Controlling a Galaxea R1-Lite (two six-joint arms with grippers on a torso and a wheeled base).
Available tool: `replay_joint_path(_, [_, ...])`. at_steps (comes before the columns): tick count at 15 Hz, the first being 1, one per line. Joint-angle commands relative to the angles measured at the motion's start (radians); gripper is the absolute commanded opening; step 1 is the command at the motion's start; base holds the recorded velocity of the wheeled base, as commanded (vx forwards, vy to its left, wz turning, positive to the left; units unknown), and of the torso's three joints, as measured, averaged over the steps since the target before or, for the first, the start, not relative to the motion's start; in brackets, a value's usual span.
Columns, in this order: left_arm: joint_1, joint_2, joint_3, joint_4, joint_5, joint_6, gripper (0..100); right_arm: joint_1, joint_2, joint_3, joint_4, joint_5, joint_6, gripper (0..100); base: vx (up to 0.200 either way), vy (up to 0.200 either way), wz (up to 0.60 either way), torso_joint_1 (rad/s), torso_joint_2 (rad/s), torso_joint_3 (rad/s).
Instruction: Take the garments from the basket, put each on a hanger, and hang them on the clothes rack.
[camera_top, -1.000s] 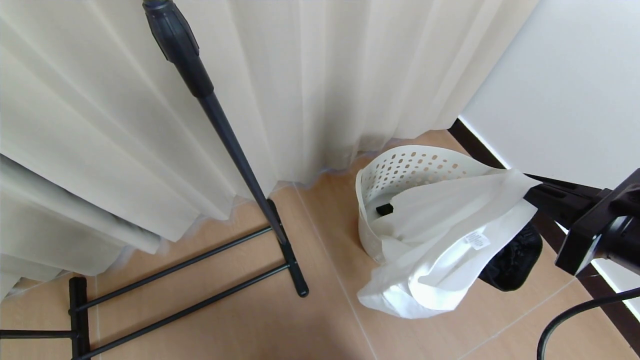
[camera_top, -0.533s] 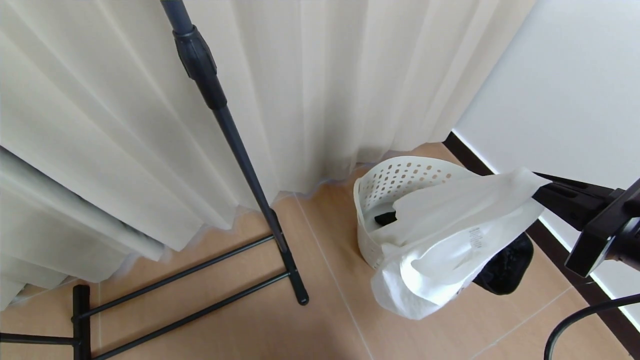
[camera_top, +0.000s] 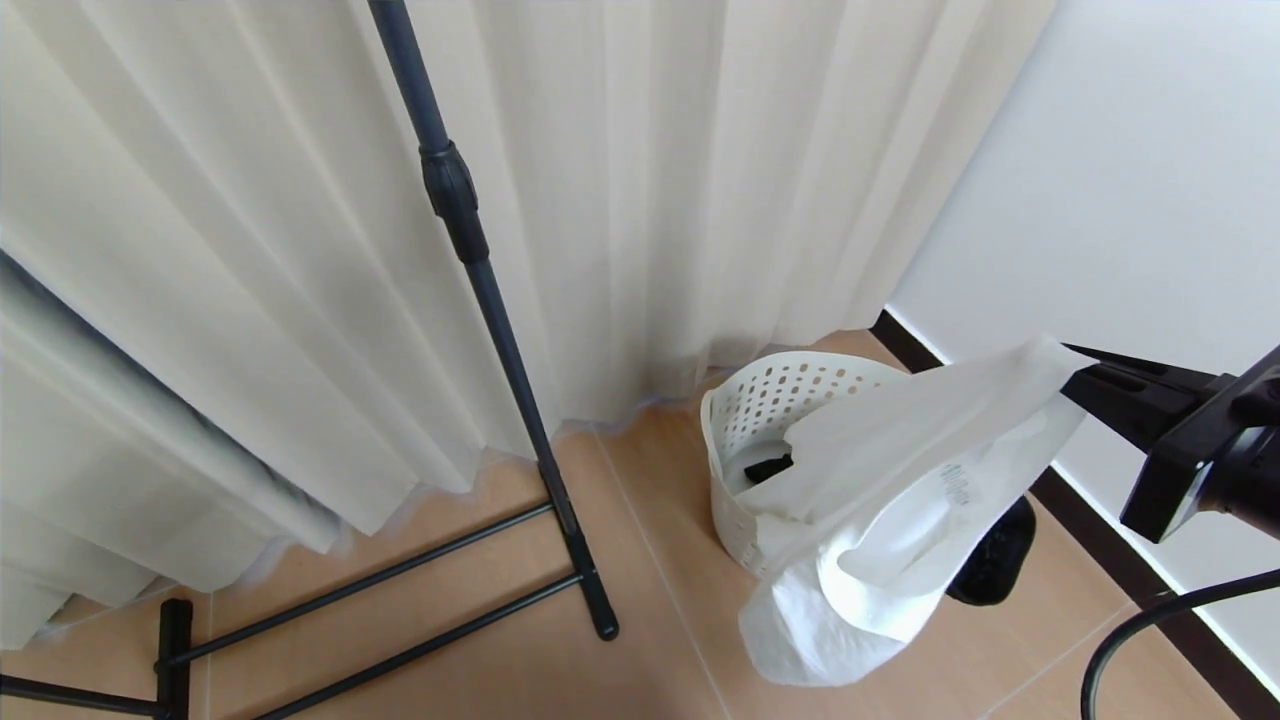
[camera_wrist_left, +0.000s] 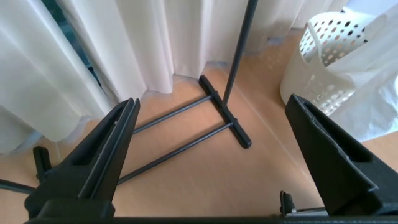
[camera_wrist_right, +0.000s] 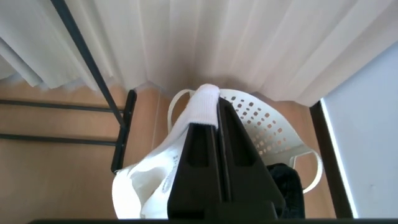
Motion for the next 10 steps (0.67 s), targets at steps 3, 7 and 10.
replay_joint_path(3, [0.000, 0.000, 0.000, 0.000, 0.000, 0.000, 100, -0.002, 0.003, 0.001, -0.003, -0.002, 0.000, 0, 0.000, 0.000, 0.00, 0.063, -0.39, -0.102])
replay_joint_path(7, [0.000, 0.000, 0.000, 0.000, 0.000, 0.000, 100, -0.002, 0.000, 0.001, -0.003, -0.002, 0.000, 0, 0.000, 0.000, 0.00, 0.111, -0.45, -0.149])
replay_joint_path(10, [0.000, 0.000, 0.000, 0.000, 0.000, 0.000, 100, -0.002, 0.000, 0.001, -0.005, -0.002, 0.000, 0, 0.000, 0.000, 0.00, 0.139, -0.48, -0.131])
